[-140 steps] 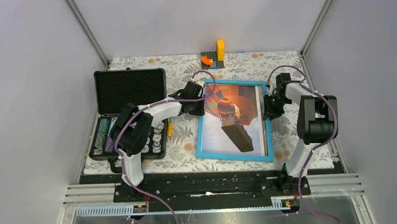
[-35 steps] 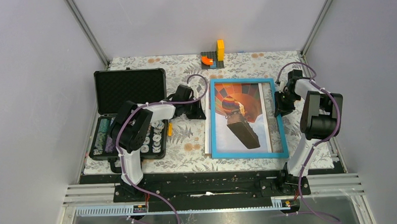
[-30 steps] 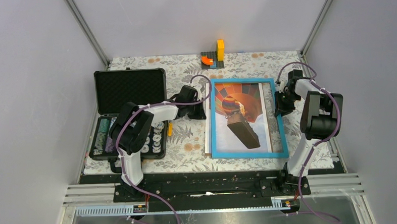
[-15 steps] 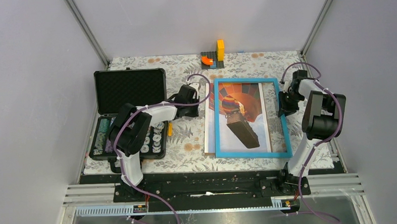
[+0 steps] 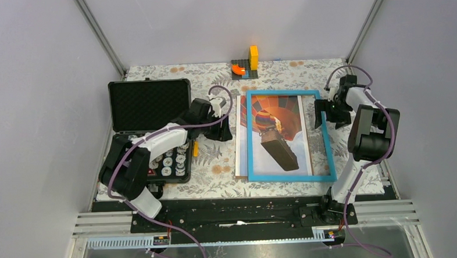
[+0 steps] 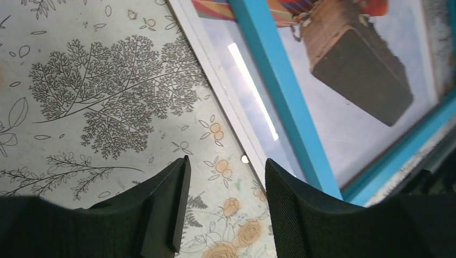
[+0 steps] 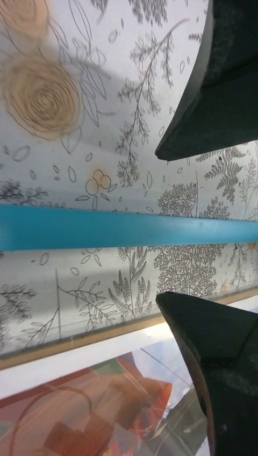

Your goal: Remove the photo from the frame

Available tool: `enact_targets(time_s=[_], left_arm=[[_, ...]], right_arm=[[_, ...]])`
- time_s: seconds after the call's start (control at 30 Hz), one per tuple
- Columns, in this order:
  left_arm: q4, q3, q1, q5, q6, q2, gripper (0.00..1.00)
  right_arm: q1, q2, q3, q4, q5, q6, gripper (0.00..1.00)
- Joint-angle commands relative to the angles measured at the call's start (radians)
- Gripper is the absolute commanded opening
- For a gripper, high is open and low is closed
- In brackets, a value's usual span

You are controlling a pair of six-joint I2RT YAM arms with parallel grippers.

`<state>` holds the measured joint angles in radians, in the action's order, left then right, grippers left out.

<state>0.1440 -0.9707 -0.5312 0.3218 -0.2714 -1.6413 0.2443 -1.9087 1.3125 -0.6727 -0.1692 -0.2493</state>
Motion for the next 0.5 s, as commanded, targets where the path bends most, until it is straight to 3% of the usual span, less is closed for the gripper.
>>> enact_targets(time_s=[0.0,0.3,0.47], left_arm=[[-0.005,0.041,0.030,0.128,-0.009,0.073,0.59],[-0.085,0.177,0.043,0.277,-0.040,0.139,0.61],[-0.139,0.248,0.044,0.354,-0.092,0.149,0.60]], right_arm=[[0.007,0.086,0.085,-0.058,-0.034,-0.028,1.00],[0.001,0.243,0.103,-0.136,-0.284,-0.055,1.00],[-0.076,0.338,0.033,-0.166,-0.433,-0.034,1.00]])
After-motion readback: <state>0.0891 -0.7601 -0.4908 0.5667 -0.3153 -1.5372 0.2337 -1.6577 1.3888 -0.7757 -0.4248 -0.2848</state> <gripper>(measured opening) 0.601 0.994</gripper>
